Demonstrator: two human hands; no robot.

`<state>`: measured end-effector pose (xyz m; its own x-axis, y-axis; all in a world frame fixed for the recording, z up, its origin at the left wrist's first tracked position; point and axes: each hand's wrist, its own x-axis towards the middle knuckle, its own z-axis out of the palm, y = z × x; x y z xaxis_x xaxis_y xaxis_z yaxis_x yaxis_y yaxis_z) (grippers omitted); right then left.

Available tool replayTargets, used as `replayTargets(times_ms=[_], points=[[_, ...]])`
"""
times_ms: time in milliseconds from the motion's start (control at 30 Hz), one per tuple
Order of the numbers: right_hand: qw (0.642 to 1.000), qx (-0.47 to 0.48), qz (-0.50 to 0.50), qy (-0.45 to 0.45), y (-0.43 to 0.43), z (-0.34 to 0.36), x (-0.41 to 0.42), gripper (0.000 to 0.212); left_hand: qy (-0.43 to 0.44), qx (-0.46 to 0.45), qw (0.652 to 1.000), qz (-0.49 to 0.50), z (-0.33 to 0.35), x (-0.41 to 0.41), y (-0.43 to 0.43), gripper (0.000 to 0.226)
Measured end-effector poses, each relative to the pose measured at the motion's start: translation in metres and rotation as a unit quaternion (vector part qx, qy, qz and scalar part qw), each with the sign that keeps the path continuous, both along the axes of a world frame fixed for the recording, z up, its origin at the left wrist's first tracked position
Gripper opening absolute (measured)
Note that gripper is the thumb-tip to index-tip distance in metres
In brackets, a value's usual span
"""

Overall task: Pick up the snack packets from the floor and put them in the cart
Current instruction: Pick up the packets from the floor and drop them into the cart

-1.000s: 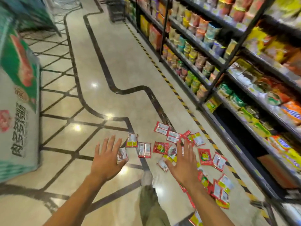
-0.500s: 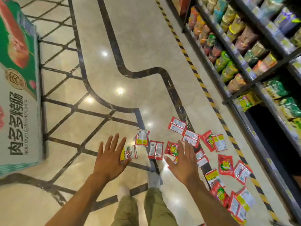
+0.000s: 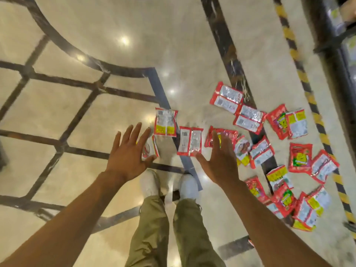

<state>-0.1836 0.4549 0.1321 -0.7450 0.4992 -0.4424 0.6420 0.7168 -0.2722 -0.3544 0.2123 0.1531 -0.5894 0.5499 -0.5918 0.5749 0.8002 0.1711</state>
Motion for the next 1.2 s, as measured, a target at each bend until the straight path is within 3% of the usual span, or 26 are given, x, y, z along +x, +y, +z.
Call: replayTargets(times_ms=[200, 333, 467, 567, 700, 833, 1000, 1200], points=[[0.996, -0.042, -0.031, -0.076, -0.004, -0.161, -0.012, 0.108, -0.035, -0.02, 0.999, -0.003, -0.172, 0.004, -0.015, 0.095], [0.988, -0.086, -0.073, -0.102, -0.006, -0.259, -0.013, 0.102, -0.042, -0.031, 0.999, 0.002, -0.276, 0.007, -0.032, 0.103], [0.977, -0.125, -0.155, -0.074, -0.012, -0.329, -0.017, 0.099, -0.042, -0.057, 0.997, 0.019, -0.35, 0.011, -0.049, 0.117], [0.969, -0.088, -0.218, -0.075, -0.015, -0.364, -0.018, 0.104, -0.024, -0.056, 0.997, 0.051, -0.383, 0.011, -0.06, 0.116], [0.948, -0.075, -0.306, -0.035, -0.017, -0.386, -0.026, 0.104, 0.006, -0.052, 0.997, 0.056, -0.4, 0.007, -0.065, 0.106], [0.908, -0.154, -0.39, -0.016, -0.017, -0.388, -0.034, 0.096, -0.016, -0.078, 0.994, 0.079, -0.397, -0.002, -0.065, 0.082], [0.843, -0.29, -0.453, 0.018, -0.014, -0.371, -0.031, 0.03, -0.126, -0.052, 0.977, 0.165, -0.37, -0.009, -0.063, 0.062], [0.827, -0.345, -0.444, 0.02, -0.017, -0.307, -0.025, 0.021, -0.202, 0.016, 0.939, 0.277, -0.31, -0.011, -0.063, 0.062]])
